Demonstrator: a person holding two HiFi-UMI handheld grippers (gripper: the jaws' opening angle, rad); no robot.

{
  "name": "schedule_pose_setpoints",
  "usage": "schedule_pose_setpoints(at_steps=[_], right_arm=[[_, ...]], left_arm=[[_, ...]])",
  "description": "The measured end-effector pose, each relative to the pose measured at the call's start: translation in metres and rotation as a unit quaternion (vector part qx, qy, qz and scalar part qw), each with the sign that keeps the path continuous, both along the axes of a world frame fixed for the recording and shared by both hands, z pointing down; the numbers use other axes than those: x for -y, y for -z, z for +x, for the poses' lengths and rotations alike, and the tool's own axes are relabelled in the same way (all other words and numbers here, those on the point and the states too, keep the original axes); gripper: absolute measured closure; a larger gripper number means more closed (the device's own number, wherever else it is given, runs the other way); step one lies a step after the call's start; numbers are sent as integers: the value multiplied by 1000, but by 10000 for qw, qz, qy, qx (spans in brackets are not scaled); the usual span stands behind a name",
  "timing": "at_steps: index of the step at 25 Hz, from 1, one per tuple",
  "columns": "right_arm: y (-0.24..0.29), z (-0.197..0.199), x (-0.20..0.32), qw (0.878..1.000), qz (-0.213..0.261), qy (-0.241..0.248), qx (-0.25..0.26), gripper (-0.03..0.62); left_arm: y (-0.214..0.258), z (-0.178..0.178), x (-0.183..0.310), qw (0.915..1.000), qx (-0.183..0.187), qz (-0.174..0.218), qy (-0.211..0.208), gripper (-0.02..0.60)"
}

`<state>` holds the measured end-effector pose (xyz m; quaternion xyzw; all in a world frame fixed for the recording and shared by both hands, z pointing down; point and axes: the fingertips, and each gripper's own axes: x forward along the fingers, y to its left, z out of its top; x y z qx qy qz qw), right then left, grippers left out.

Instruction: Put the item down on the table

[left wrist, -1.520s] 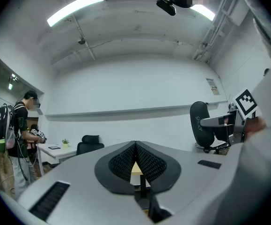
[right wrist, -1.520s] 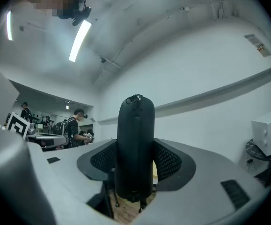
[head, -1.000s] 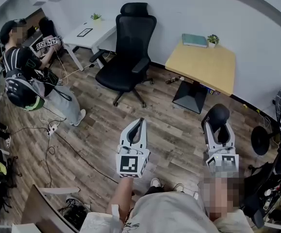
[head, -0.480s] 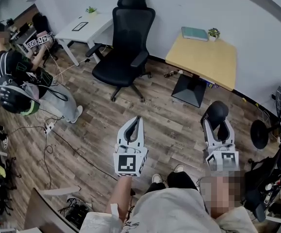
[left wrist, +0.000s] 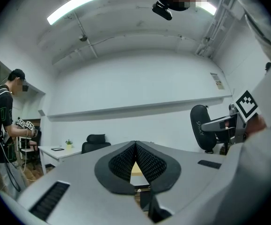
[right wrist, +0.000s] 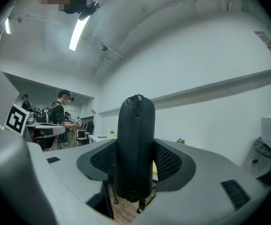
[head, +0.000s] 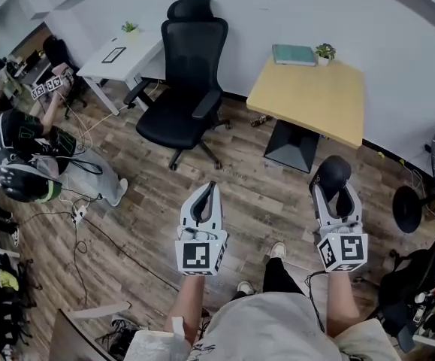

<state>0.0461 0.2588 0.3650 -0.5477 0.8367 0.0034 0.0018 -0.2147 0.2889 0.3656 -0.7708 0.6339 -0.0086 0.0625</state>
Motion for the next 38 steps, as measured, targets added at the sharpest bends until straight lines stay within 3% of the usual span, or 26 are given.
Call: schedule_pose_setpoints(at_steps=[11, 22, 30, 38], right_arm=[[-4, 70, 101, 9992, -85, -303, 257, 339], [-9, 162, 179, 9960, -153, -790, 378, 341], [-11, 223, 217, 9926, -113, -1116, 460, 341], [-16, 245, 241, 9899, -149, -1341, 436, 341]], left_arm=[[9, 68, 114, 9996, 107, -31, -248, 574], [8, 157, 221, 9974, 196, -67, -686, 574], [10, 220, 279, 9944, 230, -23, -1032, 574], [4, 245, 317, 9915, 232, -71, -1277, 574]])
